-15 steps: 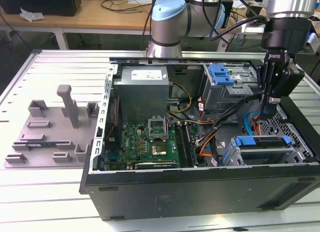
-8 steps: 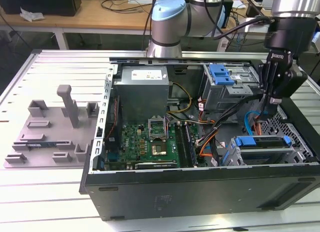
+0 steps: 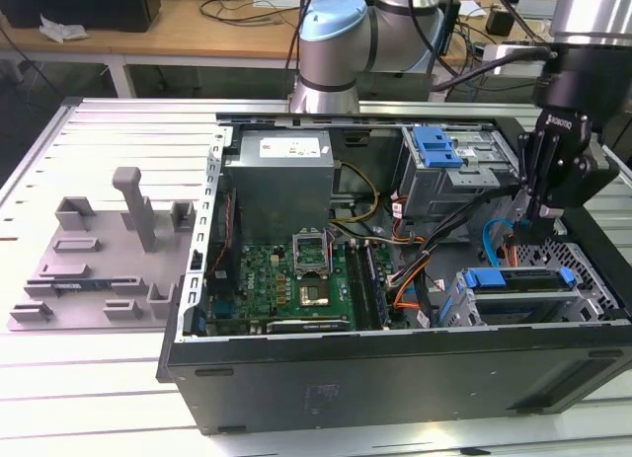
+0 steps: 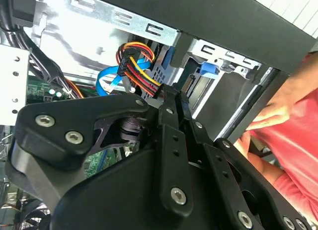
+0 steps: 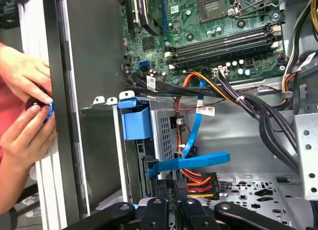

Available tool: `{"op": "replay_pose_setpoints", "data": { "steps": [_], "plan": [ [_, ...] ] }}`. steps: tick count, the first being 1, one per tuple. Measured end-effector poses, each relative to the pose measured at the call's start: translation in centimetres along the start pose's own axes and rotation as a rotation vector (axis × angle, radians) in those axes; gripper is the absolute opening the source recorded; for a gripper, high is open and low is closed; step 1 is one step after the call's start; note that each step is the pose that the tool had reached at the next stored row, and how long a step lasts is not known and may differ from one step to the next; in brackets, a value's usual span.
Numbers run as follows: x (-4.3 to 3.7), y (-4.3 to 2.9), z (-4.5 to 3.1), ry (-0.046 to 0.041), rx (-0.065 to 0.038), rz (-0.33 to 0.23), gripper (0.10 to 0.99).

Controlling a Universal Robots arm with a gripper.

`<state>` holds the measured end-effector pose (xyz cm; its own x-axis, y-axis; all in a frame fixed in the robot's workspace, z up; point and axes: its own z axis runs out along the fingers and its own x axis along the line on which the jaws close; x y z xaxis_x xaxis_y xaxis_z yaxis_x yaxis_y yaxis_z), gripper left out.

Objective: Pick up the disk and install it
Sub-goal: 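Insert the first disk wire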

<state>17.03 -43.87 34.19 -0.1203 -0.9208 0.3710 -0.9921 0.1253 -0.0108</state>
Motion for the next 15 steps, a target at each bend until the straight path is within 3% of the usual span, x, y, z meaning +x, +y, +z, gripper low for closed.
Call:
{"op": "replay_pose_setpoints", "data": {
  "steps": [2, 3, 5, 8, 10, 13, 15],
  "plan": [
    [0.68, -0.09, 0.2, -0.0393, -0.004, -0.001, 0.165],
    [0.9, -0.12, 0.26, -0.0522, -0.005, -0.002, 0.165],
    [1.52, -0.19, 0.24, -0.0688, -0.007, -0.002, 0.165],
    [2.67, -0.34, 0.38, -0.0737, -0.008, -0.002, 0.165],
    [3.21, -0.4, 0.53, -0.1, -0.01, -0.003, 0.165],
    [3.42, -0.43, 0.62, -0.1569, -0.011, -0.003, 0.165],
    [3.66, -0.47, 0.71, -0.2156, -0.015, -0.004, 0.165]
  ]
}}
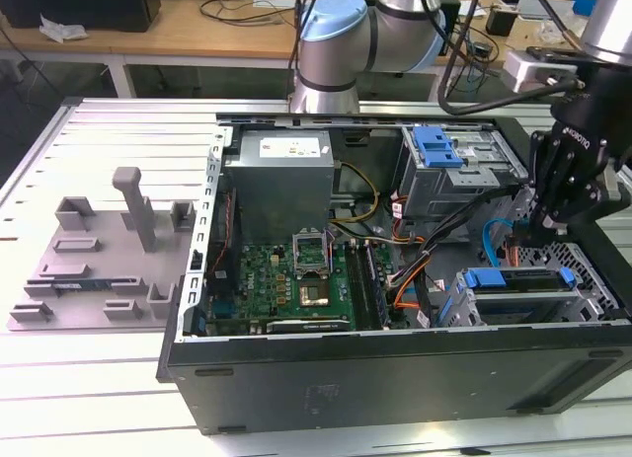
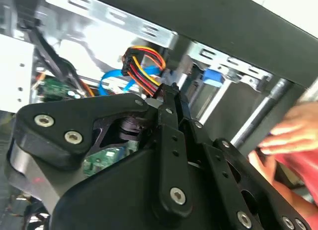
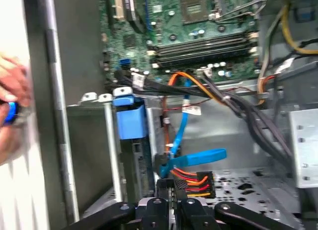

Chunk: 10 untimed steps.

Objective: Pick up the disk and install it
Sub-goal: 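Insert the first disk wire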

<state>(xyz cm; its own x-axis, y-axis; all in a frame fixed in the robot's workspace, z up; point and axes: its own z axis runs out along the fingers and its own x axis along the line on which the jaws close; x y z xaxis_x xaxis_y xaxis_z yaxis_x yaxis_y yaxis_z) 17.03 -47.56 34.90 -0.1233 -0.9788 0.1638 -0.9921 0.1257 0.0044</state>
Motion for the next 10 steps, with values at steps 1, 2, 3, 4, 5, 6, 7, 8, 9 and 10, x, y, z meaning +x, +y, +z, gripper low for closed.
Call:
{"op": "replay_pose_setpoints", "data": {
  "steps": [1, 2, 3, 4, 5, 6, 7, 8, 9, 10],
  "plan": [
    [0.1, -0.02, 0.0, -0.0152, -0.001, 0.0, 0.165],
    [0.21, -0.03, -0.02, -0.0276, -0.003, -0.001, 0.165],
    [0.38, -0.05, -0.04, -0.0532, -0.006, -0.002, 0.165],
    [0.5, -0.06, -0.09, -0.0737, -0.009, -0.003, 0.165],
    [0.59, -0.06, -0.15, -0.0839, -0.01, -0.003, 0.165],
    [0.84, -0.05, -0.25, -0.0935, -0.011, -0.004, 0.165],
    [1.01, -0.04, -0.29, -0.0944, -0.011, -0.004, 0.165],
    [1.17, -0.03, -0.35, -0.0945, -0.011, -0.004, 0.165],
    [1.48, -0.02, -0.47, -0.0944, -0.011, -0.005, 0.165],
    [1.77, 0.0, -0.57, -0.0953, -0.011, -0.007, 0.165]
  ]
}}
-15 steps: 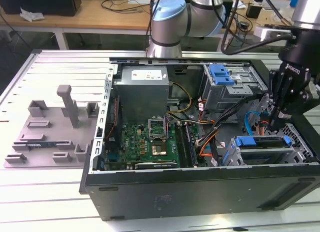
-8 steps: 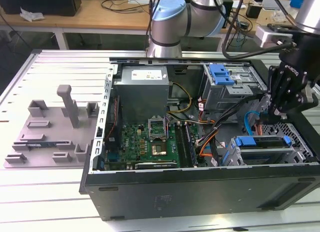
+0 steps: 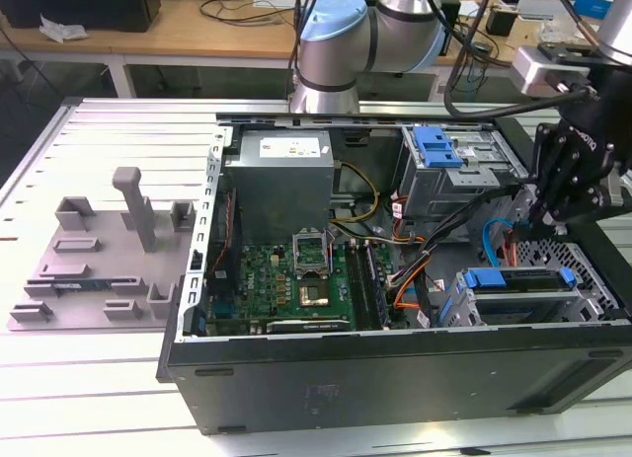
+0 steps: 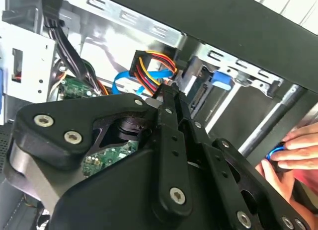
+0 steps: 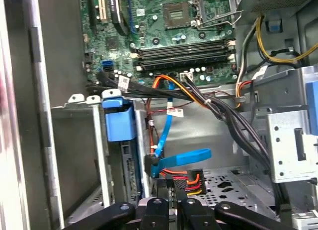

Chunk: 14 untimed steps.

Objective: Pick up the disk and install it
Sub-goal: 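Insert the first disk wire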

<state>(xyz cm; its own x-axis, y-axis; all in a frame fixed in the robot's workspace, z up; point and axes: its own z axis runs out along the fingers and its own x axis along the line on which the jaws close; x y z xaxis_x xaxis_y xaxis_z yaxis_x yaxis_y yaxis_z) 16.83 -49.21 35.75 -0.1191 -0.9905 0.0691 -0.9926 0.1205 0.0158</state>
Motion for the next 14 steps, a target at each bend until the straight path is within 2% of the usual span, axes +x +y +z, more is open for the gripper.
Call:
{"op": "replay_pose_setpoints", "data": {
  "steps": [4, 7, 9, 10, 14],
  "plan": [
    [0.47, 0.03, -0.36, -0.0086, -0.001, -0.006, 0.165],
    [0.82, 0.0, -0.51, -0.0272, -0.002, -0.012, 0.165],
    [1.04, -0.02, -0.53, -0.0447, -0.004, -0.016, 0.165],
    [1.15, -0.04, -0.53, -0.0479, -0.005, -0.017, 0.165],
    [1.17, -0.04, -0.53, -0.0487, -0.005, -0.017, 0.165]
  ]
}}
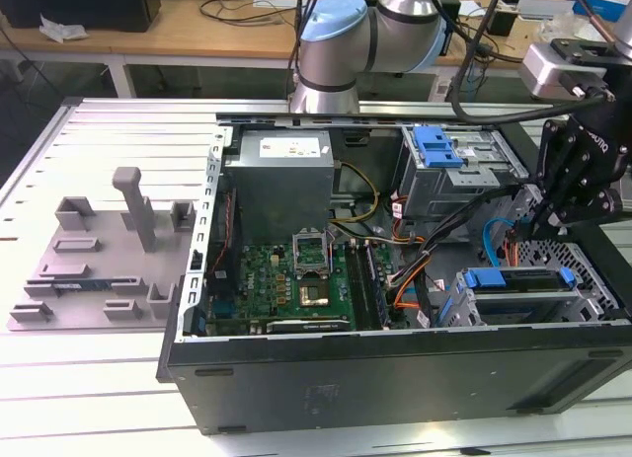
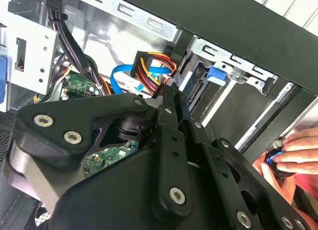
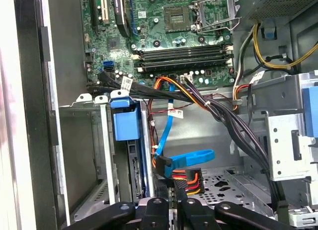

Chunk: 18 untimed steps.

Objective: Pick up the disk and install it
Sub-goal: 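Insert the first disk wire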

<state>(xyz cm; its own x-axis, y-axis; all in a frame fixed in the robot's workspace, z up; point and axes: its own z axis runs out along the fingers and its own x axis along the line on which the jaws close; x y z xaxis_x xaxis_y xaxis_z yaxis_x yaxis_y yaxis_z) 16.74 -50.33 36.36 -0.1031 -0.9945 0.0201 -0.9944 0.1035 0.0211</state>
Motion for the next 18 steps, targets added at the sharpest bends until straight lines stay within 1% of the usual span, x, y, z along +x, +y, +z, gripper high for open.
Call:
{"op": "replay_pose_setpoints", "data": {
  "steps": [2, 6, 8, 14, 18],
  "plan": [
    [0.0, 0.0, 0.0, -0.0002, 0.0, 0.0, 0.165],
    [0.11, -0.07, 0.0, 0.0023, -0.011, -0.001, 0.165],
    [0.31, -0.18, 0.0, 0.0042, -0.014, -0.001, 0.165],
    [0.91, -0.28, 0.02, 0.005, -0.014, -0.013, 0.165],
    [1.47, -0.42, 0.02, 0.0051, -0.014, -0.015, 0.165]
  ]
}}
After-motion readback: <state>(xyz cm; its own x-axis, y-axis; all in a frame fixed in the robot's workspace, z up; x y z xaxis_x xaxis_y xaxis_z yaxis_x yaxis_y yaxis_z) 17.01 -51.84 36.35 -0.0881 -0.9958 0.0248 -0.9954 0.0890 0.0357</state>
